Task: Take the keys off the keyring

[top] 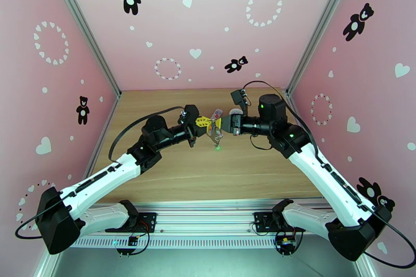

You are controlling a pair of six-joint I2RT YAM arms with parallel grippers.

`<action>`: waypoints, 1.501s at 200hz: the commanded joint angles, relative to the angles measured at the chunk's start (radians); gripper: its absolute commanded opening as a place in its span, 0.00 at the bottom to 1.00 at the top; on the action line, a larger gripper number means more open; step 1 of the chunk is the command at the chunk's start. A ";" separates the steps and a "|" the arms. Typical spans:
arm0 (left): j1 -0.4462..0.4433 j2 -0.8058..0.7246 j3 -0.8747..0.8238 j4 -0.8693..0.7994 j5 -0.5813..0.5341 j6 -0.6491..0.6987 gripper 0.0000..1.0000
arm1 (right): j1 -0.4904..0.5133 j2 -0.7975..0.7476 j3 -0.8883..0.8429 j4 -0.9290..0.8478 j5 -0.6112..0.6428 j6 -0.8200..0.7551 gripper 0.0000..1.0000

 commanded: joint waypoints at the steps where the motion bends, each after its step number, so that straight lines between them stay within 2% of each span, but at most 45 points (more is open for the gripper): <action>1: -0.001 -0.009 0.034 0.033 0.006 -0.012 0.00 | 0.008 -0.015 0.020 -0.010 0.030 -0.018 0.08; 29: -0.001 -0.010 0.033 0.031 0.007 -0.014 0.00 | 0.008 -0.019 0.023 -0.024 0.067 -0.019 0.07; 41: -0.001 -0.010 0.034 0.030 0.009 -0.013 0.00 | 0.008 -0.018 0.023 -0.014 0.067 -0.012 0.10; 95: 0.000 -0.009 0.032 0.035 0.015 -0.021 0.00 | 0.008 -0.017 0.016 0.011 0.069 0.005 0.14; 231: -0.002 -0.007 0.034 0.045 0.014 -0.034 0.00 | 0.032 -0.032 -0.008 0.061 0.088 0.008 0.07; 300: -0.004 -0.004 0.037 0.072 0.022 -0.056 0.00 | 0.038 -0.027 -0.022 0.099 0.084 0.033 0.14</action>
